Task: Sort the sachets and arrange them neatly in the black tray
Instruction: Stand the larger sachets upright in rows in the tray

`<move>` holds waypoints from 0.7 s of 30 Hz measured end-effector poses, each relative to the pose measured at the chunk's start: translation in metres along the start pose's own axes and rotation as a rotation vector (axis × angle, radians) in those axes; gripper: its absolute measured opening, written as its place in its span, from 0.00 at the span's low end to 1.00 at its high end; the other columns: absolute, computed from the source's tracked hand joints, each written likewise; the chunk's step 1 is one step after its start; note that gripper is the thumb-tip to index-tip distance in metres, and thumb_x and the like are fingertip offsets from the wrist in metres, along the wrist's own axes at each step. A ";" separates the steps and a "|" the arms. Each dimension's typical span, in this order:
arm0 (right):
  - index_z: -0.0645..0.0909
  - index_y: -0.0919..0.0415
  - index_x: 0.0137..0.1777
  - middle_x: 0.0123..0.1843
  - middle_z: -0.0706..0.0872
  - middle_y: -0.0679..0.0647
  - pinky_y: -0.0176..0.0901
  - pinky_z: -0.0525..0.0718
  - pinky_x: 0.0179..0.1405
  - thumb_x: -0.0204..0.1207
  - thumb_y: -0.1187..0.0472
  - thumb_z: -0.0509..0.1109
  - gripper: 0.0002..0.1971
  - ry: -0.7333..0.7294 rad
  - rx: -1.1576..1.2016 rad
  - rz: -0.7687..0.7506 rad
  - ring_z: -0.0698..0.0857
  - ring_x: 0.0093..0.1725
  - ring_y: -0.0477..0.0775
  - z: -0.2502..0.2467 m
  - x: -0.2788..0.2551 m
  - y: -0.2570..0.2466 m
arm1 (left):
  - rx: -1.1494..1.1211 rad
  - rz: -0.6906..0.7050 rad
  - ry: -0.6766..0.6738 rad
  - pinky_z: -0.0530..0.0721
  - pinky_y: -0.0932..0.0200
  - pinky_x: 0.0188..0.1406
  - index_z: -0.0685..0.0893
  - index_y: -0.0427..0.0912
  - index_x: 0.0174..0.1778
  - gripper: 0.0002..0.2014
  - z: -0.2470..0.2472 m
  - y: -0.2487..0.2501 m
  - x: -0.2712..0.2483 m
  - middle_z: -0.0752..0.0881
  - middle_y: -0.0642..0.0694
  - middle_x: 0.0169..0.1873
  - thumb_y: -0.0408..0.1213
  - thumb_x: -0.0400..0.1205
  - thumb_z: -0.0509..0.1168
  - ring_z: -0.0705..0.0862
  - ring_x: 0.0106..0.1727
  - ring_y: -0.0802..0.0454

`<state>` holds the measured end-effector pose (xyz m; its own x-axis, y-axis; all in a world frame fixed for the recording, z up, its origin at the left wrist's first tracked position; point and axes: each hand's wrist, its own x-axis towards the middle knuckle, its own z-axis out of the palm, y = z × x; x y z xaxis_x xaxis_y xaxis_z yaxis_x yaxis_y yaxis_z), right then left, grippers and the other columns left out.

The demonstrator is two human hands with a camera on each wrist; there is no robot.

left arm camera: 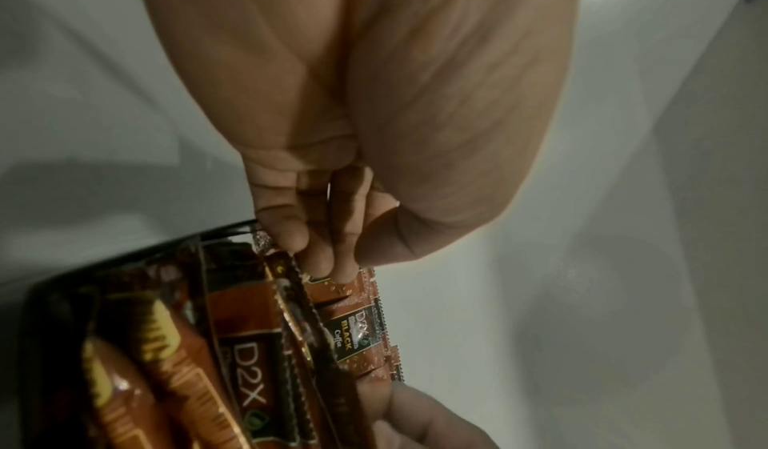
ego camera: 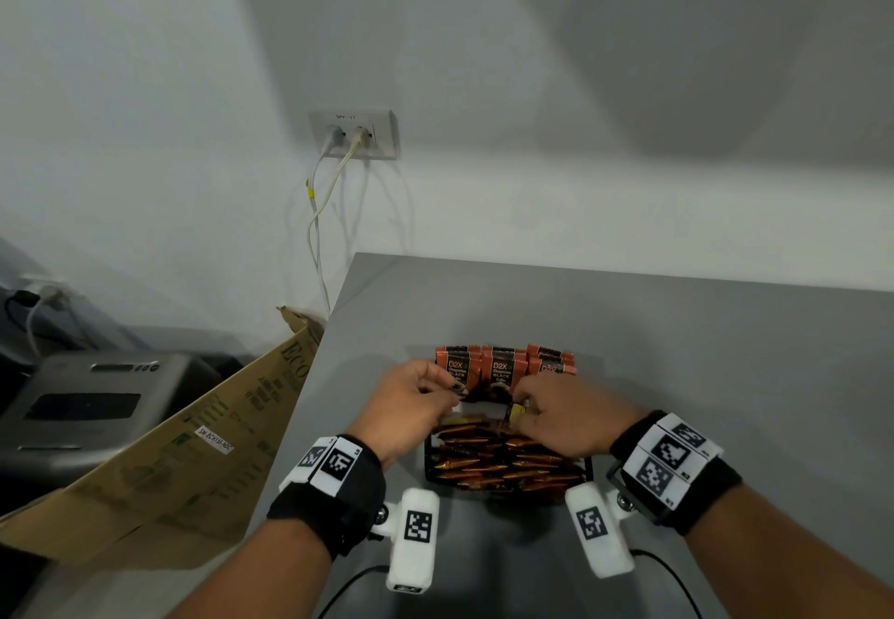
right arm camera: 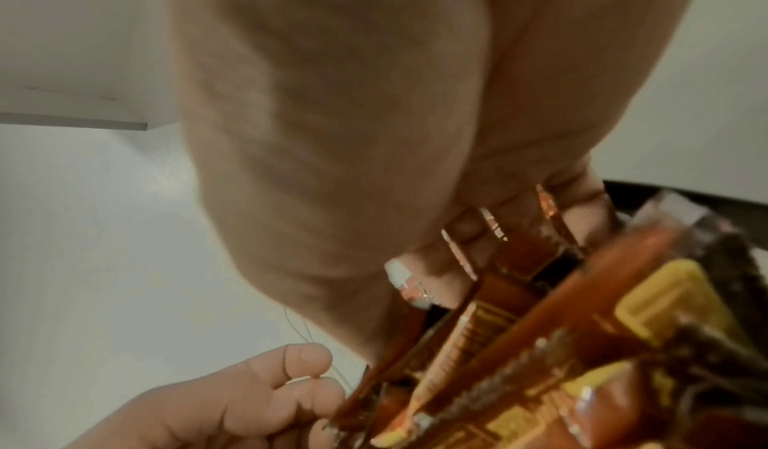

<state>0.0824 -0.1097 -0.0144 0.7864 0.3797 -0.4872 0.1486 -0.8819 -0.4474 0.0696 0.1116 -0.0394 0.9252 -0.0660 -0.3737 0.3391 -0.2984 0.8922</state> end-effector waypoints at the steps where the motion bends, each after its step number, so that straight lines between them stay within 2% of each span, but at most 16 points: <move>1: 0.81 0.54 0.64 0.50 0.85 0.47 0.36 0.77 0.40 0.86 0.43 0.61 0.18 -0.024 -0.002 -0.011 0.82 0.43 0.43 -0.002 -0.001 -0.001 | 0.020 0.004 -0.011 0.86 0.54 0.46 0.85 0.45 0.52 0.07 0.000 0.002 -0.001 0.91 0.44 0.46 0.32 0.80 0.71 0.89 0.44 0.50; 3: 0.83 0.52 0.63 0.52 0.85 0.46 0.36 0.77 0.43 0.84 0.37 0.61 0.22 -0.066 0.013 -0.013 0.83 0.48 0.43 -0.006 -0.003 -0.002 | 0.060 0.009 -0.031 0.87 0.52 0.51 0.85 0.45 0.52 0.08 -0.002 0.005 -0.001 0.92 0.45 0.47 0.30 0.80 0.70 0.90 0.48 0.48; 5: 0.81 0.49 0.65 0.54 0.84 0.44 0.37 0.77 0.44 0.80 0.36 0.66 0.22 -0.101 0.035 -0.004 0.82 0.50 0.42 -0.009 -0.006 -0.001 | 0.105 0.016 -0.061 0.88 0.54 0.53 0.84 0.46 0.53 0.09 -0.004 0.006 -0.001 0.93 0.48 0.46 0.29 0.80 0.69 0.91 0.49 0.52; 8: 0.78 0.47 0.69 0.60 0.84 0.45 0.38 0.82 0.50 0.78 0.46 0.72 0.20 -0.117 0.065 -0.001 0.83 0.55 0.44 -0.010 -0.009 0.001 | 0.174 0.026 -0.088 0.88 0.56 0.53 0.84 0.47 0.53 0.09 -0.005 0.007 -0.001 0.93 0.52 0.46 0.30 0.81 0.69 0.90 0.49 0.56; 10: 0.79 0.47 0.68 0.61 0.85 0.46 0.45 0.87 0.57 0.79 0.52 0.71 0.18 -0.090 0.061 -0.015 0.85 0.56 0.46 -0.009 -0.008 0.003 | 0.209 0.028 -0.113 0.88 0.57 0.53 0.84 0.49 0.54 0.10 -0.006 0.009 -0.001 0.92 0.52 0.47 0.30 0.80 0.70 0.90 0.49 0.57; 11: 0.80 0.48 0.66 0.59 0.86 0.46 0.47 0.88 0.57 0.80 0.53 0.70 0.15 -0.067 0.054 -0.027 0.86 0.54 0.46 -0.008 -0.007 0.004 | 0.225 0.026 -0.136 0.88 0.59 0.50 0.83 0.49 0.54 0.12 -0.006 0.010 -0.001 0.92 0.52 0.48 0.30 0.79 0.71 0.90 0.49 0.57; 14: 0.81 0.48 0.66 0.56 0.86 0.46 0.46 0.89 0.54 0.83 0.53 0.67 0.13 -0.015 0.014 -0.043 0.87 0.51 0.46 -0.007 -0.006 0.004 | 0.336 0.047 -0.197 0.82 0.69 0.40 0.82 0.51 0.55 0.17 -0.005 0.011 0.000 0.89 0.54 0.51 0.28 0.76 0.73 0.87 0.50 0.61; 18: 0.79 0.47 0.69 0.58 0.86 0.44 0.39 0.86 0.48 0.82 0.50 0.69 0.17 0.035 -0.056 -0.091 0.84 0.46 0.41 -0.003 -0.005 0.006 | 0.490 0.125 -0.211 0.80 0.71 0.44 0.82 0.51 0.57 0.18 -0.003 0.010 0.002 0.87 0.56 0.51 0.30 0.75 0.75 0.85 0.51 0.63; 21: 0.81 0.48 0.65 0.46 0.85 0.42 0.33 0.78 0.36 0.82 0.53 0.68 0.13 0.071 -0.075 -0.130 0.82 0.38 0.39 0.001 -0.004 0.009 | 0.571 0.174 -0.200 0.86 0.63 0.53 0.82 0.52 0.58 0.17 0.000 0.009 0.005 0.87 0.56 0.51 0.30 0.76 0.73 0.86 0.52 0.61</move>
<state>0.0800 -0.1190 -0.0171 0.7976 0.4735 -0.3738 0.2941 -0.8462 -0.4443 0.0773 0.1087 -0.0329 0.8903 -0.3194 -0.3247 -0.0090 -0.7251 0.6886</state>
